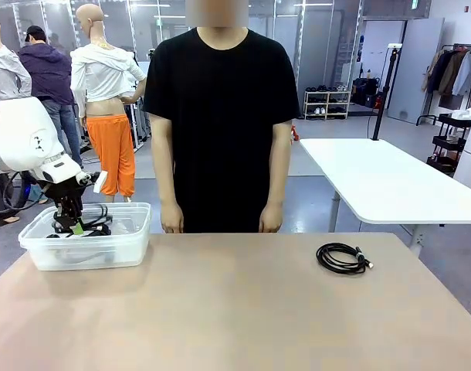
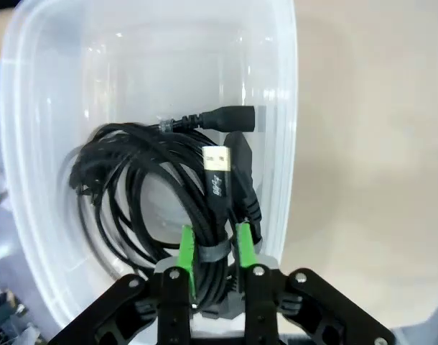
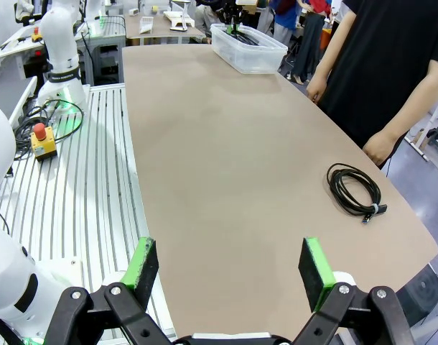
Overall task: Organize and store the cables.
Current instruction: Place the USB Extension Cable into the Organizing box.
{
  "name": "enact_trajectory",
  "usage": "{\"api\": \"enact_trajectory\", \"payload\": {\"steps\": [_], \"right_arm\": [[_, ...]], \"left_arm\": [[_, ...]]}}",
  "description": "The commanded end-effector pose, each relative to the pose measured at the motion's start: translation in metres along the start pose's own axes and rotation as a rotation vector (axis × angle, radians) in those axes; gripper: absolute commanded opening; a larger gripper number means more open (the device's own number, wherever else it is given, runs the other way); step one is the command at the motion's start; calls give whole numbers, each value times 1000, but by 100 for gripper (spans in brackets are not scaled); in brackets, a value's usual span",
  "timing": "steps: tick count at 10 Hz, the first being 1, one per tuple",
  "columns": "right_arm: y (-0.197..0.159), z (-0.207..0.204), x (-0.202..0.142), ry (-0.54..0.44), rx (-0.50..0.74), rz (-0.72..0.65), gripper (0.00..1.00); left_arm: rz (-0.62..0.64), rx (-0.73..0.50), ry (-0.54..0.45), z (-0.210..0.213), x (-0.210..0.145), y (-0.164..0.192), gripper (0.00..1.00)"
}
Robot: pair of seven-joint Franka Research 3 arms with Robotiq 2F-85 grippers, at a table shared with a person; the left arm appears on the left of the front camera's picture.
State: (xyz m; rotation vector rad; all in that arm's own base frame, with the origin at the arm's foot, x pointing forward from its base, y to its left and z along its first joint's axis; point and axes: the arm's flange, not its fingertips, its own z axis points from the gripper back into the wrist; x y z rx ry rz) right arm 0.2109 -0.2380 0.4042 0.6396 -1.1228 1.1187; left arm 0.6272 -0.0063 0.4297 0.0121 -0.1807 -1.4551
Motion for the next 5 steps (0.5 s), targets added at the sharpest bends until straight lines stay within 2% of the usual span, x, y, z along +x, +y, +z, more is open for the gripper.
{"api": "enact_trajectory", "payload": {"steps": [1, 2, 5], "right_arm": [[0, 1, 0, -13, -4, 19, 100], [0, 1, 0, -13, -4, 19, 100], [0, 1, 0, -13, -4, 19, 100]], "left_arm": [[18, -12, 11, 13, 0, 3, 88], [18, -7, 12, 12, 0, 4, 97], [24, -5, 12, 16, -5, 2, 100]]}}
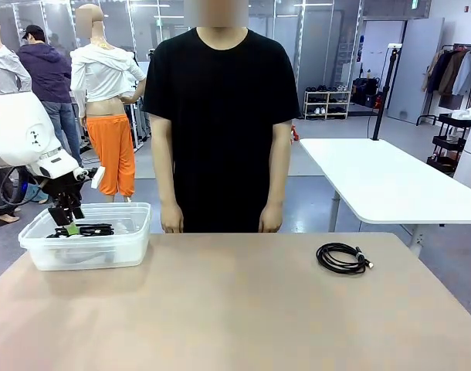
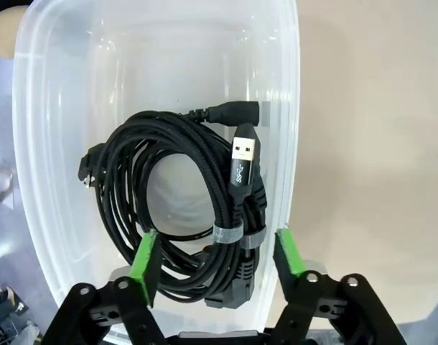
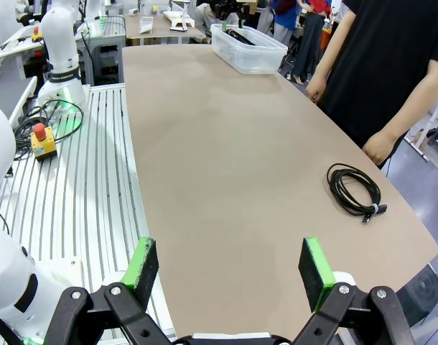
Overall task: Organize and store the cables.
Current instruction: Place the USB Extension Cable into the Organizing box.
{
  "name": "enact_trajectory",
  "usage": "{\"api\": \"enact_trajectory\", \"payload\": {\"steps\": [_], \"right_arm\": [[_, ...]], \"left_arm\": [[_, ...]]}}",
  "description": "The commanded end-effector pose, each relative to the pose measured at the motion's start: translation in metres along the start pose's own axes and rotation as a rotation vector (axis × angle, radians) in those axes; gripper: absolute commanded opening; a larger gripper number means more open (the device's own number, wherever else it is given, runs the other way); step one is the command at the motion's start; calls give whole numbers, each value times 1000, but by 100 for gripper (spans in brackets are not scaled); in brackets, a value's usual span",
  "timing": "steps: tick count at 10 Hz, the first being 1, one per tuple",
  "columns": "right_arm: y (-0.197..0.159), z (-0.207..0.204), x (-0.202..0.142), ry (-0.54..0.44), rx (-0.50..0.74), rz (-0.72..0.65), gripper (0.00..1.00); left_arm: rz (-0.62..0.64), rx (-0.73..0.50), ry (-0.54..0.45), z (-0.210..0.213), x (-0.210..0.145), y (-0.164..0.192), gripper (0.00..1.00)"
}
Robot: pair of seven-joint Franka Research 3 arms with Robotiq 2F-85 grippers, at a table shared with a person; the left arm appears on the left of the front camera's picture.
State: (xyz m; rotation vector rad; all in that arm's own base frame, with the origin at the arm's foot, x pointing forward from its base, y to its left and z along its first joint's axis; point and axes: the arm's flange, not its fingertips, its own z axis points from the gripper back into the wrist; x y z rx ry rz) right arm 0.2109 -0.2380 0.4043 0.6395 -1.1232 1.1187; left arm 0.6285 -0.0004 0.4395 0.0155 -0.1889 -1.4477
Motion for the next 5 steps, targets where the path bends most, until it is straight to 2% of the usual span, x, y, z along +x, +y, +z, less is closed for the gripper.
{"api": "enact_trajectory", "payload": {"steps": [1, 4, 5], "right_arm": [[0, 1, 0, -13, -4, 19, 100], [0, 1, 0, -13, -4, 19, 100], [0, 1, 0, -13, -4, 19, 100]], "left_arm": [[16, -12, 21, 8, -2, -2, 100], [21, 3, 5, 10, -5, -7, 100], [69, 53, -3, 5, -10, -17, 100]]}}
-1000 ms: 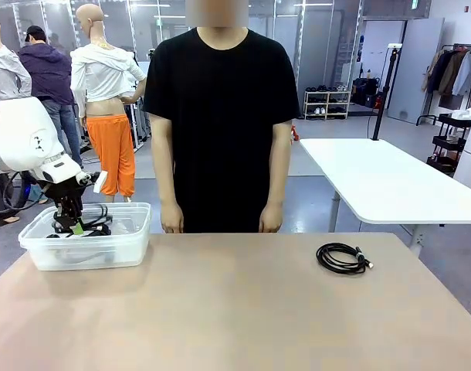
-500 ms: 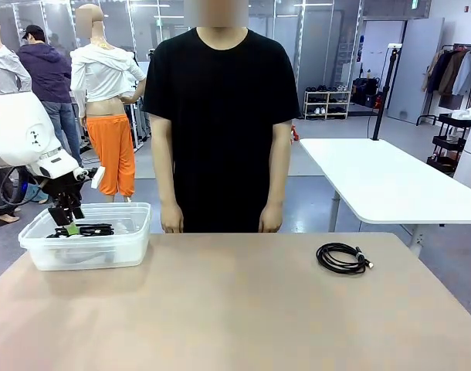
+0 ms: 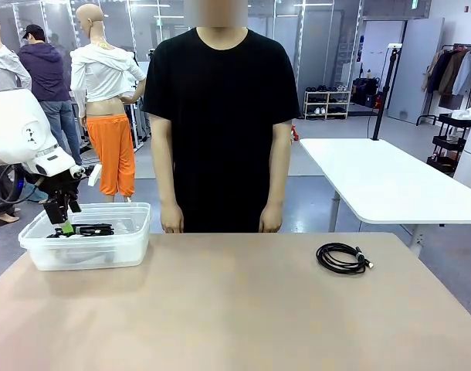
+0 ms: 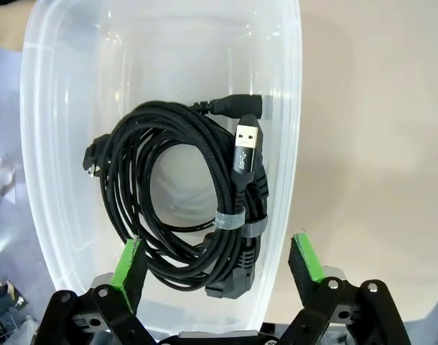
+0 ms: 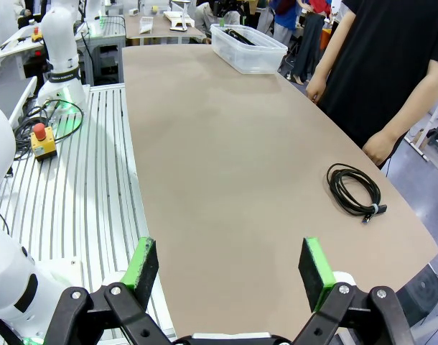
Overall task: Organize and store the cables.
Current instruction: Place the USB Extension Cable into the Organizing box.
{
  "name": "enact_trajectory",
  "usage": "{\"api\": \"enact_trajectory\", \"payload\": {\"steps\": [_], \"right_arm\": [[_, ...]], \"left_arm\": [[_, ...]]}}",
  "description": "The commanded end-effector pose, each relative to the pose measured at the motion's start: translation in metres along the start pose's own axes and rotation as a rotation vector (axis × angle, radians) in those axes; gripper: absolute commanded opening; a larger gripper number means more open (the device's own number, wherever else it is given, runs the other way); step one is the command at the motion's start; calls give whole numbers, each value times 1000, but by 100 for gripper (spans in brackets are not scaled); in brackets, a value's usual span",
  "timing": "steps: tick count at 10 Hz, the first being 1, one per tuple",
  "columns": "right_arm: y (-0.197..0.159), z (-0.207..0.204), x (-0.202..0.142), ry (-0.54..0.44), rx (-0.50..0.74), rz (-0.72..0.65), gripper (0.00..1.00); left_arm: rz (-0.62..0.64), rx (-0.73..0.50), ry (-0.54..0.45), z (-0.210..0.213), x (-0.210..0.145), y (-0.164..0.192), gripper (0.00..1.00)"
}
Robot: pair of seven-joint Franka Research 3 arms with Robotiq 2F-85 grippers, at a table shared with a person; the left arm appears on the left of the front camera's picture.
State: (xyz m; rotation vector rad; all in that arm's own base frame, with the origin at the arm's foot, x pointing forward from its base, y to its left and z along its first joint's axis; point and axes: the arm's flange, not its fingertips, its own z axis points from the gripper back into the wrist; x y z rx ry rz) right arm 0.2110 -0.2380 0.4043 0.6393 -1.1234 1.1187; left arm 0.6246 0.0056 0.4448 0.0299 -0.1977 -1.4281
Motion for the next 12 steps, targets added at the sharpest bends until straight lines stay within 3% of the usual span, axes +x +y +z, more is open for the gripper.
{"api": "enact_trajectory", "payload": {"steps": [1, 12], "right_arm": [[0, 1, 0, -13, -4, 18, 100], [0, 1, 0, -13, -4, 18, 100]], "left_arm": [[-16, -9, 0, 0, 2, 2, 100], [-16, -9, 0, 0, 2, 2, 100]]}}
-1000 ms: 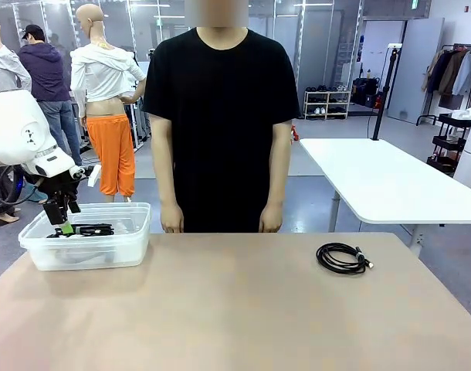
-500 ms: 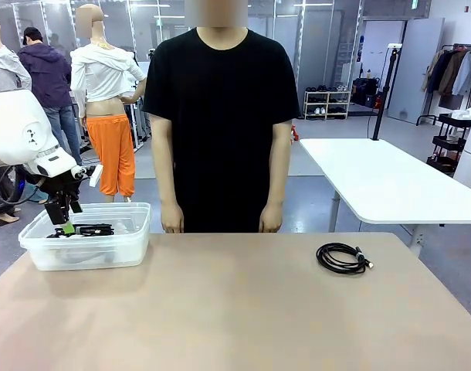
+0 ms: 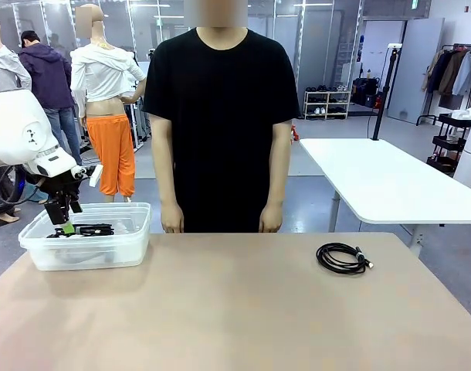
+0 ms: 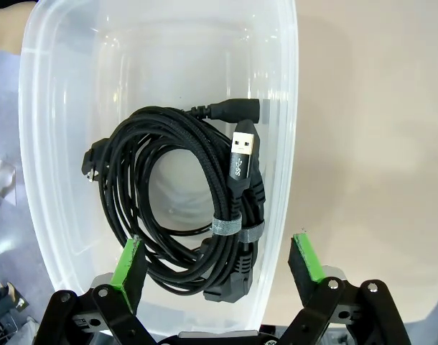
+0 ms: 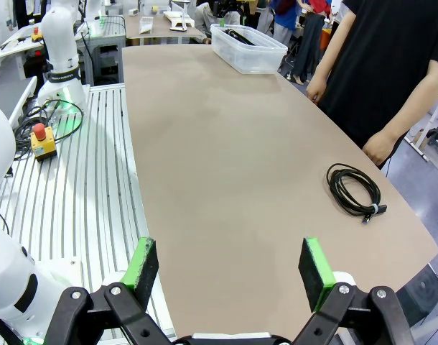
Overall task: Organize and store the cables.
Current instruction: Place the USB Extension Cable into the Organizing box.
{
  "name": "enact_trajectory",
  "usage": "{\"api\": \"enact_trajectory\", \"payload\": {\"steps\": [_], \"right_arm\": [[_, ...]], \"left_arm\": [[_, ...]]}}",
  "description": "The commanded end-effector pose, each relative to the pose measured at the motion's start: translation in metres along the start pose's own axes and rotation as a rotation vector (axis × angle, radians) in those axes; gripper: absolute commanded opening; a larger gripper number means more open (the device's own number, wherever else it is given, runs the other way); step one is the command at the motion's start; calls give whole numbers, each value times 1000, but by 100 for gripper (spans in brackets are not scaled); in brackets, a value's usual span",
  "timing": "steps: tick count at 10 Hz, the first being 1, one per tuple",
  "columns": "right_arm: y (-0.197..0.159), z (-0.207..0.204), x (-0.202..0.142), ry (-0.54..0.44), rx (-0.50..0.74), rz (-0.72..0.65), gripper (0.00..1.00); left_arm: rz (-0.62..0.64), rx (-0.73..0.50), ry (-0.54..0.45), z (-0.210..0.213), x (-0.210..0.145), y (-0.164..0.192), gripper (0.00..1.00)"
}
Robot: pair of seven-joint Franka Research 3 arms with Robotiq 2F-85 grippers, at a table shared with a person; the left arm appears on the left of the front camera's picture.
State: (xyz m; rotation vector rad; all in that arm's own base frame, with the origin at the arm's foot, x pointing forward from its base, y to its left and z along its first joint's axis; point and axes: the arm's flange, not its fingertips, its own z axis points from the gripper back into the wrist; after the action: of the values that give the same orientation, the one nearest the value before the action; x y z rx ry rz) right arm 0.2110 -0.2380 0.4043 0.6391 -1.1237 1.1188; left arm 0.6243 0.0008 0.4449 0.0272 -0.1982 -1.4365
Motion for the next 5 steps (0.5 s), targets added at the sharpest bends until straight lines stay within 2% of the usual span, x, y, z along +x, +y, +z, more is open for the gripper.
{"api": "enact_trajectory", "payload": {"steps": [1, 2, 3, 4, 5], "right_arm": [[0, 1, 0, -12, -4, 18, 100], [0, 0, 0, 0, 0, 0, 100], [-1, -5, 27, 55, -2, 7, 100], [-17, -15, 50, 157, -33, -47, 100], [-38, -22, 72, 215, -50, -120, 100]], "left_arm": [[-8, -7, 3, 0, -2, 3, 100], [0, 0, 0, 0, 0, 0, 100], [-12, -18, -64, 15, -6, -13, 100], [18, -27, -98, 31, -15, -29, 100], [31, -72, -149, 45, -22, -53, 100]]}}
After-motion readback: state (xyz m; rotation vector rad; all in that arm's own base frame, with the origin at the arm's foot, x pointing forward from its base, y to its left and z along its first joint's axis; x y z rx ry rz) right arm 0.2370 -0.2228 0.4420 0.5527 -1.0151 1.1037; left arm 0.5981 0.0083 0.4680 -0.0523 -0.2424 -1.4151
